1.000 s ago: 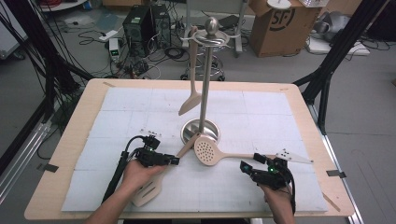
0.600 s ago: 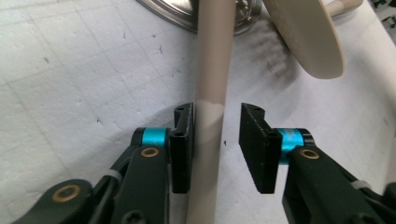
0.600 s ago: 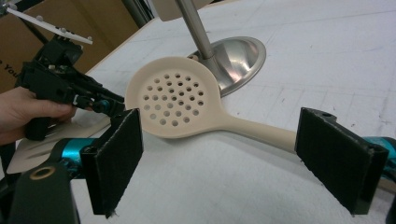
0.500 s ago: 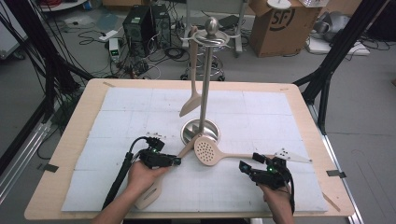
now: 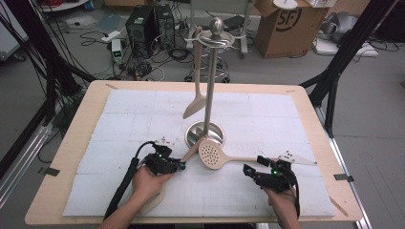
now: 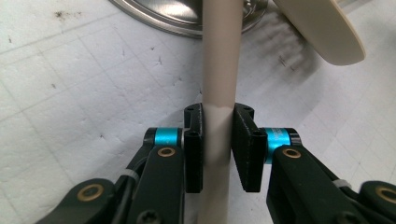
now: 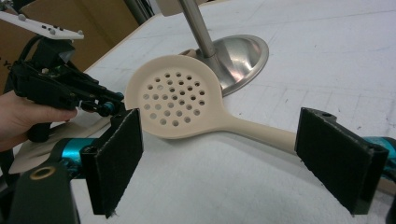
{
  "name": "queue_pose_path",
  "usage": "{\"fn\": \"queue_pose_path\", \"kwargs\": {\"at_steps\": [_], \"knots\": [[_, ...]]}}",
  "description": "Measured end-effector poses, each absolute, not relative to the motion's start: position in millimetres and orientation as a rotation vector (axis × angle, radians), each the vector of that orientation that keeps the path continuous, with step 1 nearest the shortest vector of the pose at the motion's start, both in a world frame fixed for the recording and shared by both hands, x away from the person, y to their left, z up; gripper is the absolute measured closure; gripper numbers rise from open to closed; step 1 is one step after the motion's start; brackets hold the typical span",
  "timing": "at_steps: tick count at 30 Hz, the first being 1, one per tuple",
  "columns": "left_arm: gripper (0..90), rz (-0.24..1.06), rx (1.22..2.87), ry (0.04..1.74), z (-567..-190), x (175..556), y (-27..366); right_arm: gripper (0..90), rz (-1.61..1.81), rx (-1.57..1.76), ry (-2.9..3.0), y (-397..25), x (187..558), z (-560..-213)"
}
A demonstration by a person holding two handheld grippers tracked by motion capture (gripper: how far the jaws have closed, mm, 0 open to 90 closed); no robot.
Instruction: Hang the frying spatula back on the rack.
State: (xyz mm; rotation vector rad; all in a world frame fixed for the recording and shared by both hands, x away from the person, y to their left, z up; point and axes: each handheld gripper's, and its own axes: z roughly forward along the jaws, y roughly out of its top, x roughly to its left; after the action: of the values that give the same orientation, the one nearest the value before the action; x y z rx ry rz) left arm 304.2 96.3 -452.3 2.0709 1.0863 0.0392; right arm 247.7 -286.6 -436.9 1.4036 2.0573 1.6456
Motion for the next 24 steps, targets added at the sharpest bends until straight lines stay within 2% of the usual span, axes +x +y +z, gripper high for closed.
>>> {"fn": "queue_pose_path", "kwargs": {"at_steps": [6, 12, 21, 24], "knots": [[76.6, 0.032, 2.052, 1.063, -451.2, 304.1, 99.4, 14.7, 1.651, 1.407, 2.049, -288.9, 247.8, -437.1], [76.7, -0.008, 1.928, 1.052, -440.1, 302.7, 108.7, 14.7, 1.655, 1.404, 2.042, -290.6, 248.0, -437.4], [76.6, 0.058, 1.859, 1.072, -440.6, 300.5, 109.7, 14.7, 1.653, 1.406, 2.039, -290.6, 247.2, -436.9], [76.7, 0.074, 1.881, 1.085, -444.8, 299.2, 105.6, 14.7, 1.652, 1.41, 2.039, -291.4, 246.8, -436.9]]}}
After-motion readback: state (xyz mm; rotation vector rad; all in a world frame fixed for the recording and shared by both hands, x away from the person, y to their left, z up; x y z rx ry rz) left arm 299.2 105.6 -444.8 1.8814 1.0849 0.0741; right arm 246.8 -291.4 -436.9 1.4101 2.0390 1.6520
